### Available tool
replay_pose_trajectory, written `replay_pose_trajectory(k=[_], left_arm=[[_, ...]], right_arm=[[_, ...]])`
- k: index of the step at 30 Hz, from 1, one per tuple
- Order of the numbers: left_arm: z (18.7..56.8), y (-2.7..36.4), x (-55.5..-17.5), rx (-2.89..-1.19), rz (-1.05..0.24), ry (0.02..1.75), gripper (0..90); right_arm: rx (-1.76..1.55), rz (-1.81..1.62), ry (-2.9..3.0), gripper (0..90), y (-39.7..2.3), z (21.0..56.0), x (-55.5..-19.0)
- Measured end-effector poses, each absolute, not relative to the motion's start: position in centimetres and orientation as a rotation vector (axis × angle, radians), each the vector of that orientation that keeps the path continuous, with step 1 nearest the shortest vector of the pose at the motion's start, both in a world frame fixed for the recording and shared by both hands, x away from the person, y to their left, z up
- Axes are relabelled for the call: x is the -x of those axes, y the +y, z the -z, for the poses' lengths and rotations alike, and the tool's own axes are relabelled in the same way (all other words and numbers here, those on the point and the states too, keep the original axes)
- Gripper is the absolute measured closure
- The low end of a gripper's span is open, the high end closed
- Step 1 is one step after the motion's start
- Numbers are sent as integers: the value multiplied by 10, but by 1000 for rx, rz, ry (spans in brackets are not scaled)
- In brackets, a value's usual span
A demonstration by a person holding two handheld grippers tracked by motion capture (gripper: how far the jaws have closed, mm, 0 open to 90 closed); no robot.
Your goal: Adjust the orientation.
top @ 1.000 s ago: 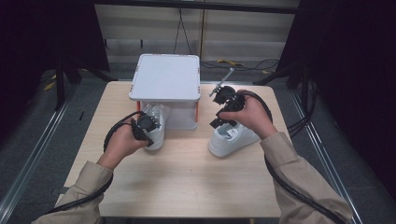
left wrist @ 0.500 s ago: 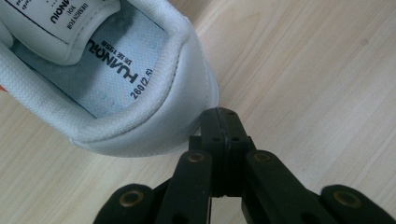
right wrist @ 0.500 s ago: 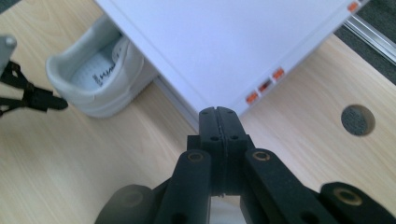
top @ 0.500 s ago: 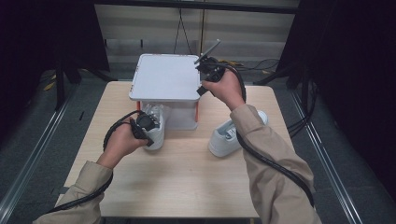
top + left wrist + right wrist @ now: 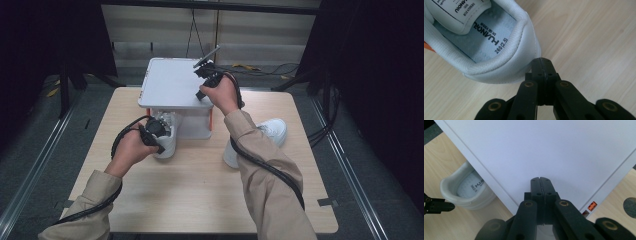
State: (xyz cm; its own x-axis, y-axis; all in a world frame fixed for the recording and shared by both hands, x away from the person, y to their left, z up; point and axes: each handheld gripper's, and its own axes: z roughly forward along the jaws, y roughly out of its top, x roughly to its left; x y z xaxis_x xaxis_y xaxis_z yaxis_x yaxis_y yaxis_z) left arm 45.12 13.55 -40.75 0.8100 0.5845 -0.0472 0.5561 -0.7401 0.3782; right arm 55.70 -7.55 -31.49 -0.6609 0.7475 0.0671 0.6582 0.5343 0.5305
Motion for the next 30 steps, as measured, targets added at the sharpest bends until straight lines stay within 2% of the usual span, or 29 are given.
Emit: replay_pose_trajectory(k=[3, 6, 14, 15, 24, 30], left_arm=[[405, 131, -457, -2601, -89, 853, 900], [404, 127, -463, -2620, -141, 834, 900], [404, 125, -475, -2598, -180, 848, 900], [405, 126, -478, -2561, -155, 884, 900], [405, 121, -487, -2568, -250, 886, 900], [406, 121, -493, -2535, -265, 903, 900]], right_arm=[[-1205, -769, 2605, 900, -75, 315, -557], [-1171, -736, 2601, 900, -71, 315, -555], [-1192, -733, 2583, 900, -70, 316, -553], [-1201, -745, 2582, 900, -71, 316, -554], [-1199, -736, 2578, 900, -70, 316, -553], [-1170, -712, 2585, 900, -68, 316, -553]])
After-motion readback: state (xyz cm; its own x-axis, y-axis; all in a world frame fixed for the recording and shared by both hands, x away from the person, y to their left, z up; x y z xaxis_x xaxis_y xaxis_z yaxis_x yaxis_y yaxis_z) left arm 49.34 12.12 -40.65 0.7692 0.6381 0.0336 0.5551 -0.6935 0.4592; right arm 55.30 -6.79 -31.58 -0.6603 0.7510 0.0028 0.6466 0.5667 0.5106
